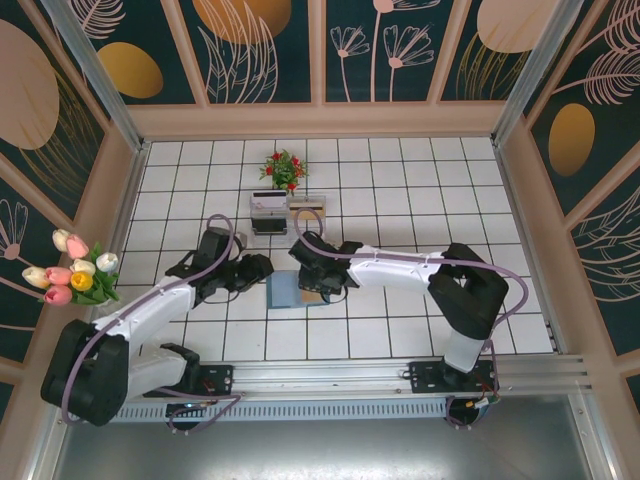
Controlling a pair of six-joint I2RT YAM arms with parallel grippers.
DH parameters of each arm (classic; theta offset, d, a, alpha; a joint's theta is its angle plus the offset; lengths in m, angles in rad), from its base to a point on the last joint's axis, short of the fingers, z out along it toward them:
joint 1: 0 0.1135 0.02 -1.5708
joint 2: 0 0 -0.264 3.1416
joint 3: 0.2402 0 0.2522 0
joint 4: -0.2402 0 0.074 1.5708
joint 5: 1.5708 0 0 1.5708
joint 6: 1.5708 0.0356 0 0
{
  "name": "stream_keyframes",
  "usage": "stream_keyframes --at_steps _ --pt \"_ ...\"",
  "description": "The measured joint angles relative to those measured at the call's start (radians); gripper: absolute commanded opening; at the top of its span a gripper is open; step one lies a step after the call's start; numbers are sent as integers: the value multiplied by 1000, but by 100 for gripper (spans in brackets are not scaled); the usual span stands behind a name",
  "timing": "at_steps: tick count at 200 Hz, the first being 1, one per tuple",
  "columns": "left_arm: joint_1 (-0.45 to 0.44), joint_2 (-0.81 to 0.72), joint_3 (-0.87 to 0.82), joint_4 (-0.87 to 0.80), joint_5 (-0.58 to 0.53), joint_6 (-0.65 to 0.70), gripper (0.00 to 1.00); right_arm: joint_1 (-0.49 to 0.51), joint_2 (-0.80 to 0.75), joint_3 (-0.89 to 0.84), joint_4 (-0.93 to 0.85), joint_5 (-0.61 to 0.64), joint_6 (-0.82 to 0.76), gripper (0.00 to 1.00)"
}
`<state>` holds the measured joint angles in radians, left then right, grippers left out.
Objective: Take the credit cards out of the card holder
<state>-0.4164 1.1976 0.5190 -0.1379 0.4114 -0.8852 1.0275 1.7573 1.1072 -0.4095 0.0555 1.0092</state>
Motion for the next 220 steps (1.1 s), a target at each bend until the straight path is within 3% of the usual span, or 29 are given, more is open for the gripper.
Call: stream_keyframes --at_steps 61,137,220 --pt "-100 150 1 57 -5 -30 36 -32 0 -34 2 1 -1 34" --pt "-102 171 -6 69 -37 -35 33 -59 0 -69 36 -25 -25 33" --pt "-102 180 -8 75 -42 -33 32 -67 0 -87 66 -57 -57 26"
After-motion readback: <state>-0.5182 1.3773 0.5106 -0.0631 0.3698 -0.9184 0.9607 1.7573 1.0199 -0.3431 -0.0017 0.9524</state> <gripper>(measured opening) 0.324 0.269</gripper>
